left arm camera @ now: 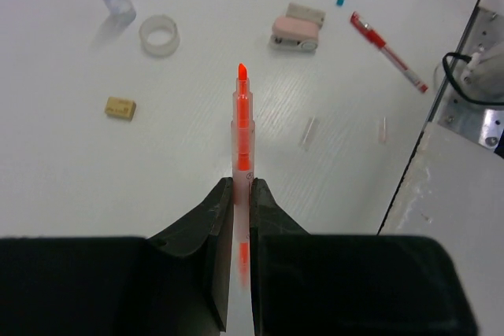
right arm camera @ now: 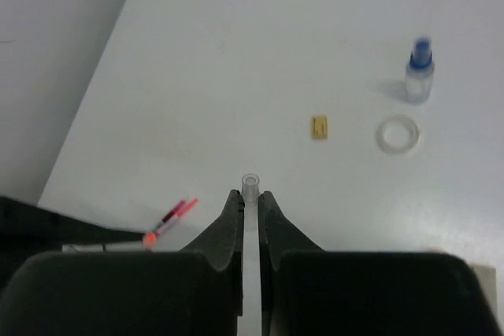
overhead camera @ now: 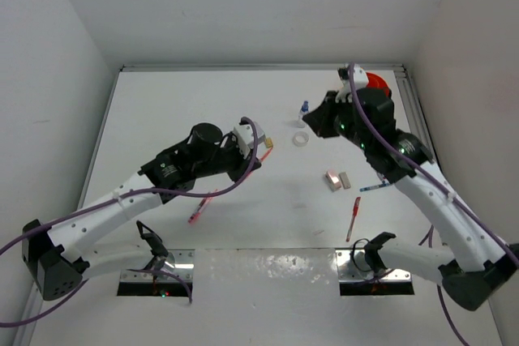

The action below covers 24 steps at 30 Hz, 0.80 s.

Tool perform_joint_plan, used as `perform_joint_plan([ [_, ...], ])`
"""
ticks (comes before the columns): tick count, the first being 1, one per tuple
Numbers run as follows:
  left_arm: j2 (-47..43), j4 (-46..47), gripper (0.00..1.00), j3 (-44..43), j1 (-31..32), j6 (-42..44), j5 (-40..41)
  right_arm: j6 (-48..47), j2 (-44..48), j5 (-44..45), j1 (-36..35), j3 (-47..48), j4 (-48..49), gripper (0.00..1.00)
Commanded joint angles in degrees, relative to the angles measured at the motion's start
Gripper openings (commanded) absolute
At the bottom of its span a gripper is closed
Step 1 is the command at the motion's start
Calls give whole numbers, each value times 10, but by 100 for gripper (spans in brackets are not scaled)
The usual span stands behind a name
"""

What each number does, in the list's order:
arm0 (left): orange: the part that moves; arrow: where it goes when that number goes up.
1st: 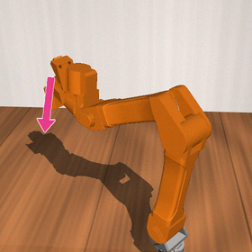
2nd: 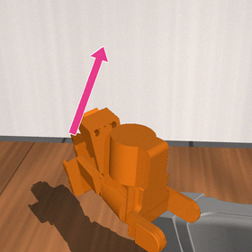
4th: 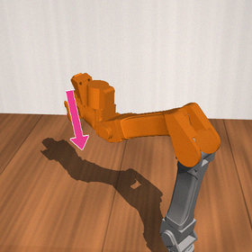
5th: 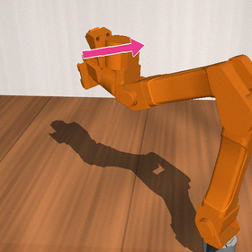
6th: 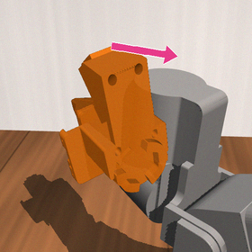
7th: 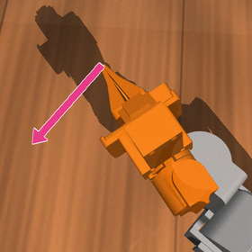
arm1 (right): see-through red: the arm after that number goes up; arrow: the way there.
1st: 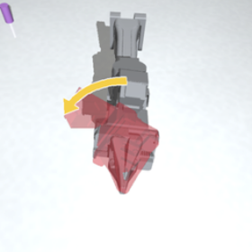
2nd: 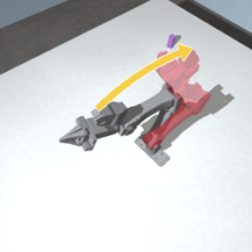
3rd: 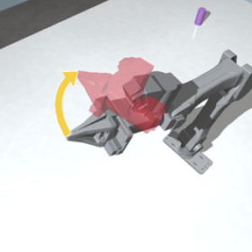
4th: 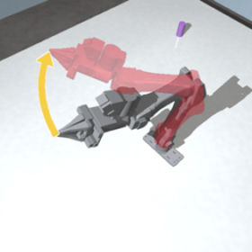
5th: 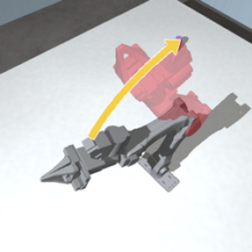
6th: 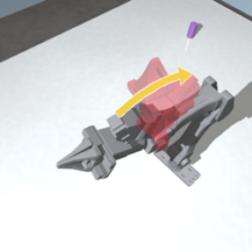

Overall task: Sort the stationery into containers
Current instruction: Close the pen cap on the pen.

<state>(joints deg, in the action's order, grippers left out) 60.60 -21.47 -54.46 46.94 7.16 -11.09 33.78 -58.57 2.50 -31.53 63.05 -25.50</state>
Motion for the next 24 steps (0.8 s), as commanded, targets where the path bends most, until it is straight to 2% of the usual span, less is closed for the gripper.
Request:
perform_joint_plan([
  [1,0,99,0,-24,3,15,-49,-60,-70,-22,0,111,7,0],
  [3,29,137,0,-56,1,15,-70,-87,-110,-57,5,186,4,0],
  [6,72,173,0,-93,-11,16,-81,-115,-124,-99,15,214,50,0],
  [10,122,153,0,-137,-42,-4,-97,-113,-101,-138,41,149,164,0],
  [16,165,175,0,-159,-79,-14,-122,-99,-108,-198,67,119,213,0],
  [18,172,183,0,-150,-98,-11,-135,-86,-102,-210,70,91,250,0],
  [20,181,204,0,-139,-119,-11,-167,-86,-93,-218,70,44,327,0],
  [22,189,250,0,-125,-134,-21,-187,-79,-88,-216,70,4,382,0],
  [24,197,265,0,-121,-154,-34,-205,-64,-88,-214,70,-12,405,0],
])
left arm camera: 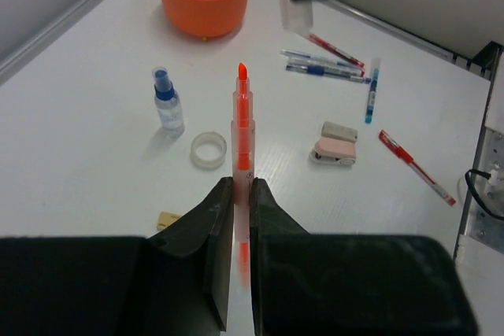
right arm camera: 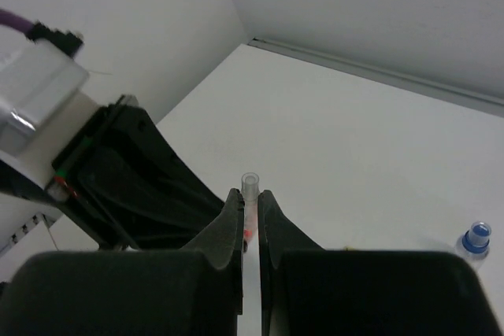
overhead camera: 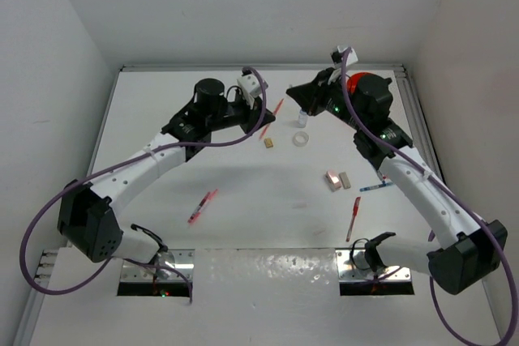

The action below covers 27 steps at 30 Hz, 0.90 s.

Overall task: Sort the stationery into containers
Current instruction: Close the pen cap on the pen.

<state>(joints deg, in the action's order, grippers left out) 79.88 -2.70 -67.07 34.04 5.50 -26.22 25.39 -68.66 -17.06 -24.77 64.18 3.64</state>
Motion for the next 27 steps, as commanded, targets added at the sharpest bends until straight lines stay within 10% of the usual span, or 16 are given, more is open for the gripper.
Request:
perform_joint_plan([
  [1,5,99,0,12,-29,-16,-59,19,14,-17,3,-40,132,0],
  [27,-30,243,0,155,-52,-100,-103,25,-40,62,-44,-91,209,0],
])
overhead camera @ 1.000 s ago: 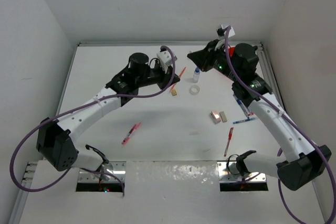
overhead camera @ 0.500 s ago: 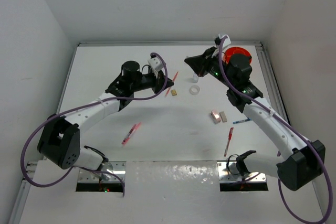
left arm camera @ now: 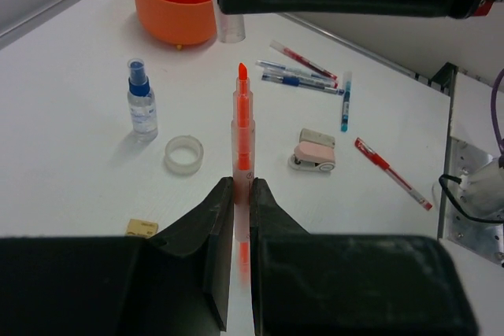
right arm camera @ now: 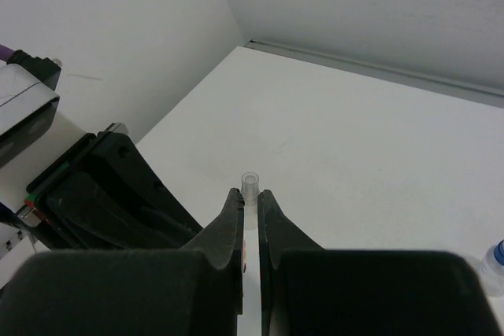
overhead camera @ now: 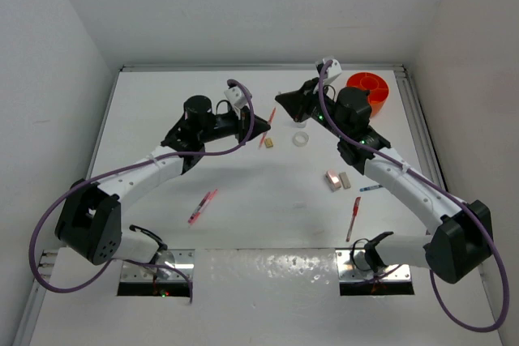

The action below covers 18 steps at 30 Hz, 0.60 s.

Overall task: Sort the stationery into containers
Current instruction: Close the pen cap on the pen.

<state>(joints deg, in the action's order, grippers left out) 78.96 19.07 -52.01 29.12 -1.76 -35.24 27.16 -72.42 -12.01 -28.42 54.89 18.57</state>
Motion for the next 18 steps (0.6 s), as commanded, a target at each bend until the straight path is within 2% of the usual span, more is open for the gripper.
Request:
perform_joint_plan([
  [1,-23,24,0,6,-3,-36,-9,6,-3,13,-11,6,61,0],
  [18,-25,33,0,11,-6,-61,24,9,-3,23,-20,-5,36,0],
])
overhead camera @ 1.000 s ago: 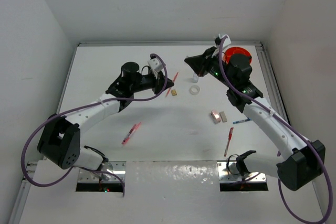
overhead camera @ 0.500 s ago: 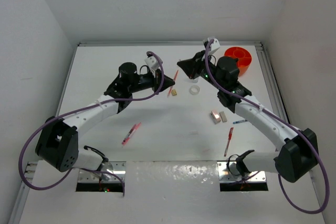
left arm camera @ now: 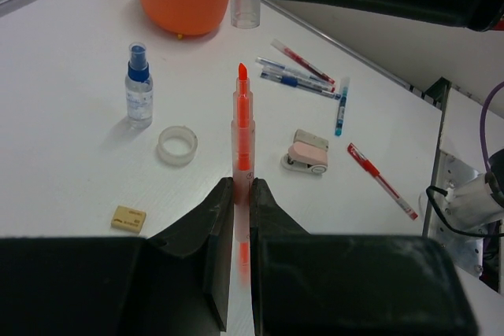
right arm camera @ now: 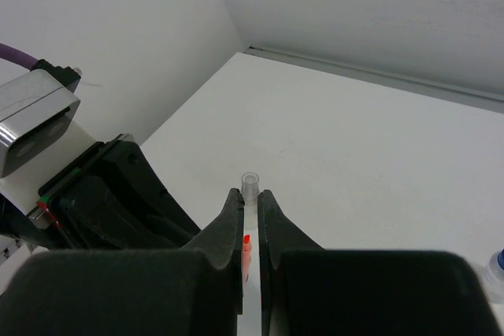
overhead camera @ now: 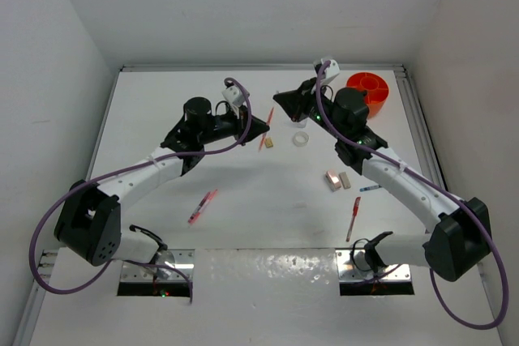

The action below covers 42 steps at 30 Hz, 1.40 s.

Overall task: Sort the stationery into containers
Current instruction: Close the pen cap on the pen.

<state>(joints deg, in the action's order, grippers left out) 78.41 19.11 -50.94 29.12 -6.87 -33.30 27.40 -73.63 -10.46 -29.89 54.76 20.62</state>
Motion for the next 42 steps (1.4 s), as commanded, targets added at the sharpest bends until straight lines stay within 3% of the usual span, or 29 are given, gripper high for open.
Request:
perform_joint_plan([
  [1,-19,34,0,0,-6,-9,5,7,11,7,-5,-5,16,0],
  [42,-27,18,0,8,1,-4,25,13,-15,4,-15,18,39,0],
])
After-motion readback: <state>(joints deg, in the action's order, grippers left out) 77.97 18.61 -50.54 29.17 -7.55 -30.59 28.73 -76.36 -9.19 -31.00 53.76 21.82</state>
